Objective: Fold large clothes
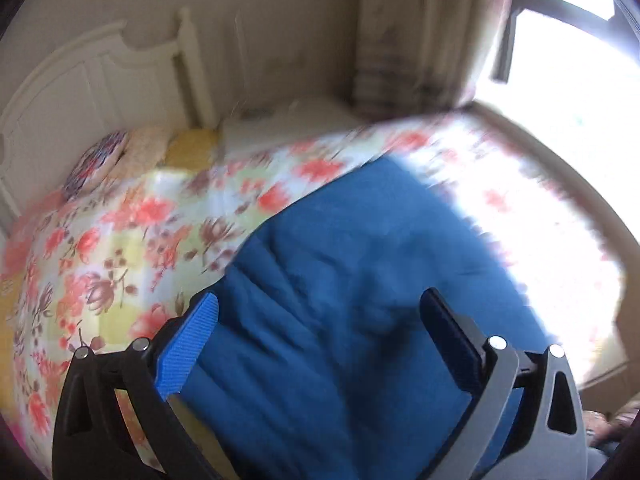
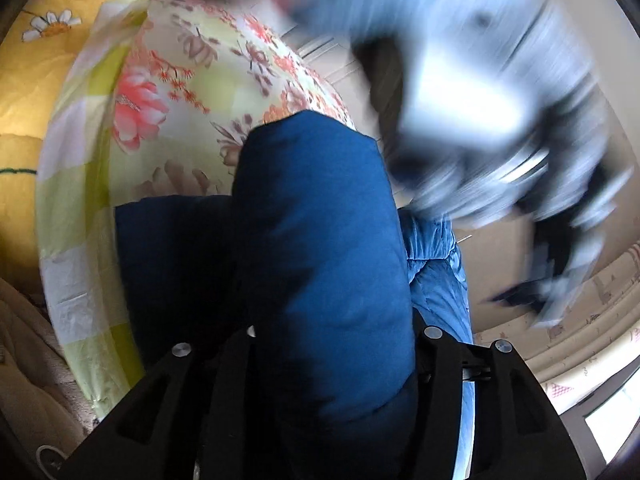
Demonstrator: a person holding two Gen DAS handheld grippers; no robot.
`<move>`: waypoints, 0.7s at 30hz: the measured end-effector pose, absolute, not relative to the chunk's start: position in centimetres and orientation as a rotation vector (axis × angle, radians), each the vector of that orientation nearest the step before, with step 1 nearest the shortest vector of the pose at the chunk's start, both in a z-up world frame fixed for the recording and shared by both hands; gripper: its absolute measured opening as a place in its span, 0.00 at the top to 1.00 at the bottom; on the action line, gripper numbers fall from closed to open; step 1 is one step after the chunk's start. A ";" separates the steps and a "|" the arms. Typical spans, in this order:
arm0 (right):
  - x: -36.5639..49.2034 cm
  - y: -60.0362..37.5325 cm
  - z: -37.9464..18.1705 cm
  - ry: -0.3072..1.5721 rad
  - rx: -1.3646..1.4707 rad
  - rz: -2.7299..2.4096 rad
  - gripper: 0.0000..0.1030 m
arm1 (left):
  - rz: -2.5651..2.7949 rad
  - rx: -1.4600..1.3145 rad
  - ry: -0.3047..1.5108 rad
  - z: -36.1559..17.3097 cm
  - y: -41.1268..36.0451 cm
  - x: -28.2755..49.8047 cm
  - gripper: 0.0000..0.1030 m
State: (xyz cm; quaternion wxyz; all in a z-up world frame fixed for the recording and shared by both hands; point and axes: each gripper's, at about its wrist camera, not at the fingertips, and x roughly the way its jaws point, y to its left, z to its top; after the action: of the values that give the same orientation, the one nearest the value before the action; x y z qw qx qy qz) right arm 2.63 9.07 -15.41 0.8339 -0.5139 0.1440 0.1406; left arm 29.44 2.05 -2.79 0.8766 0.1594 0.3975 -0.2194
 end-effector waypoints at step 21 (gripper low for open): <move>3.9 3.3 -10.3 0.544 -0.679 0.545 0.55 | -0.470 0.132 0.788 -7.6 6.0 31.1 0.02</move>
State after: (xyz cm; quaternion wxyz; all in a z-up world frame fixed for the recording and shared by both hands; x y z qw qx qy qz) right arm 3.94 3.28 -10.29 0.8712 -0.3247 0.2603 0.2606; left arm 31.07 6.03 -7.63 0.8945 0.0638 0.3801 -0.2266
